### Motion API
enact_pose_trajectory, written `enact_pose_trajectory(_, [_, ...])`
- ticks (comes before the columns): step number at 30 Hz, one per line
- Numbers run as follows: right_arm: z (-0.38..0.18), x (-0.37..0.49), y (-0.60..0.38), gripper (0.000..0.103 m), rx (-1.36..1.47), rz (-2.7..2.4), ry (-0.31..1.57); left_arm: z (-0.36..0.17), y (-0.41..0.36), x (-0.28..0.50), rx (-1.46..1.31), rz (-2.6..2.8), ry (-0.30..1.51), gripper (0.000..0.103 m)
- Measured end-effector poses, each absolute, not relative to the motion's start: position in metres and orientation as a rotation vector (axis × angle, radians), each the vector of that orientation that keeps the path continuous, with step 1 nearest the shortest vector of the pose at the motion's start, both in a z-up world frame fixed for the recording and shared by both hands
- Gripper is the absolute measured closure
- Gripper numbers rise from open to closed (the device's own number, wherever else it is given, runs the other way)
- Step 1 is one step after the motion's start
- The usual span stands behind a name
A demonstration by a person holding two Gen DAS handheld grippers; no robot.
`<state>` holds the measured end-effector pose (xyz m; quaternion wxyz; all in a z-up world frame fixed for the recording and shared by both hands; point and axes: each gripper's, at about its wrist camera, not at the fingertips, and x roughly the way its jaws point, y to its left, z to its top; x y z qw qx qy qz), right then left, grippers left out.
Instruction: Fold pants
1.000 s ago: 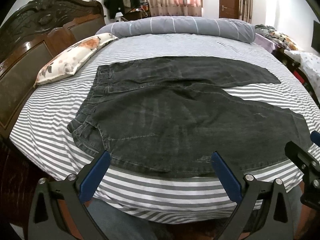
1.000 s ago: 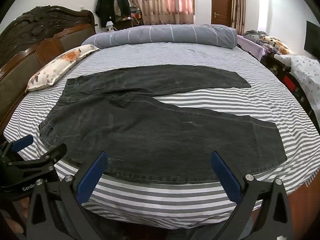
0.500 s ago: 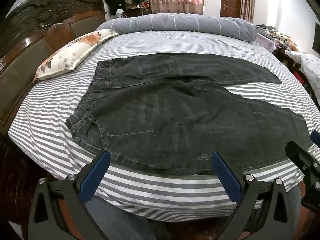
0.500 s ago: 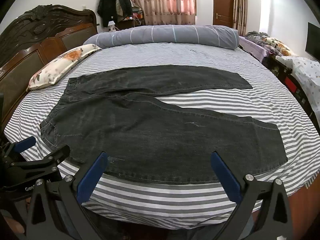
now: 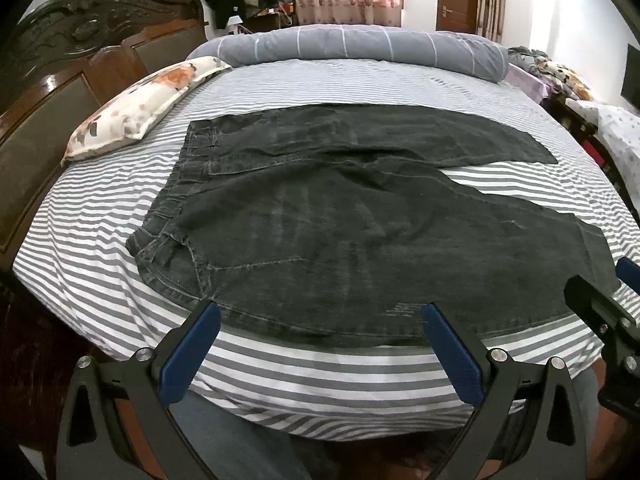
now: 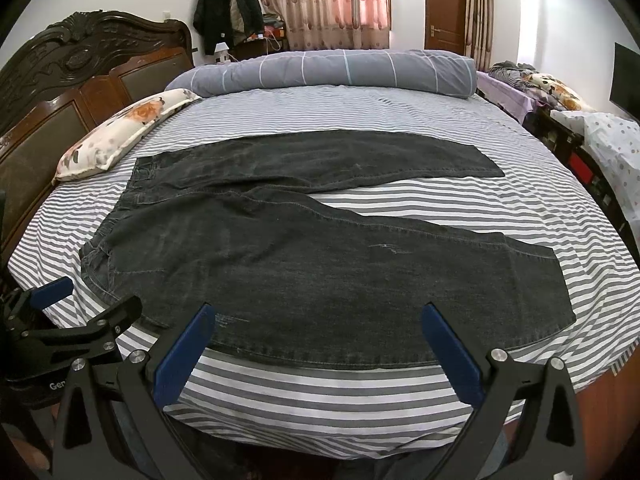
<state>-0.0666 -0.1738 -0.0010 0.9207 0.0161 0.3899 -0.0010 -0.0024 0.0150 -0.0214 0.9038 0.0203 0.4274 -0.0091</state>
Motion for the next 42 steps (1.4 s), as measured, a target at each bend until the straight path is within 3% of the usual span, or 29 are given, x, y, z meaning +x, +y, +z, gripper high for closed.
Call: enact_pose_trajectory(42, [-0.011,-0.058,-0.177,0.001,0.043,-0.012,0.830,-0.027,0.018,0.004,0.073,0.002,0.891,0.003])
